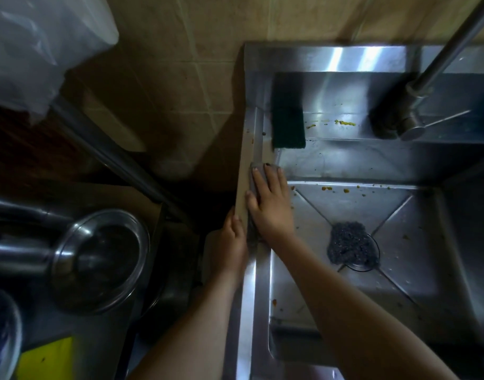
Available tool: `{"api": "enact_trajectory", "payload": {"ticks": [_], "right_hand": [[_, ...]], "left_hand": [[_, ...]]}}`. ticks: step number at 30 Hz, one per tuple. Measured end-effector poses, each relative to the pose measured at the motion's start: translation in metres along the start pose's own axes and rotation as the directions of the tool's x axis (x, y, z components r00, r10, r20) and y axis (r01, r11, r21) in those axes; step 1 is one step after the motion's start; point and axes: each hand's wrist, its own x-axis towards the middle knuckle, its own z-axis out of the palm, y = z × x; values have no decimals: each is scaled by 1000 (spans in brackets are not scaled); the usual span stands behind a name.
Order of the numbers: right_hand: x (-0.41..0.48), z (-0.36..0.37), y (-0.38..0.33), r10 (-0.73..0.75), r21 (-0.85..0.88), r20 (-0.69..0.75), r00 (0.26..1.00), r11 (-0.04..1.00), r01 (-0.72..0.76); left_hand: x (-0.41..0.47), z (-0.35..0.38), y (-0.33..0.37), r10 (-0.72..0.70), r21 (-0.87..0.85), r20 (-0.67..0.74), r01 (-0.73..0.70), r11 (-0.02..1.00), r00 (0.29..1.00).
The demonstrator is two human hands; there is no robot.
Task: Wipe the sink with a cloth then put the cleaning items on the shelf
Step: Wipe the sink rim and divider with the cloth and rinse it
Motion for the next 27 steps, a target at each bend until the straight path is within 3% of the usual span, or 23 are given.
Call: {"api": "enact_trajectory", "payload": {"ticks": [8, 13, 22, 27], "right_hand": [[-43, -6, -15, 187, 264, -49, 981, 950, -168], [-46, -18, -20, 239, 385, -41, 970, 900, -205], [15, -38, -36, 143, 374, -110, 984, 923, -92], [65, -25, -33, 46, 207, -111, 993, 978, -22]], "left_hand": [[0, -3, 7, -12, 34, 46, 10, 999, 999], [4, -3, 5, -36, -92, 138, 49, 995, 990], [56, -6, 49, 46, -274, 327, 49, 961, 944], [98, 4, 78, -58, -469, 322, 212, 857, 945]]}}
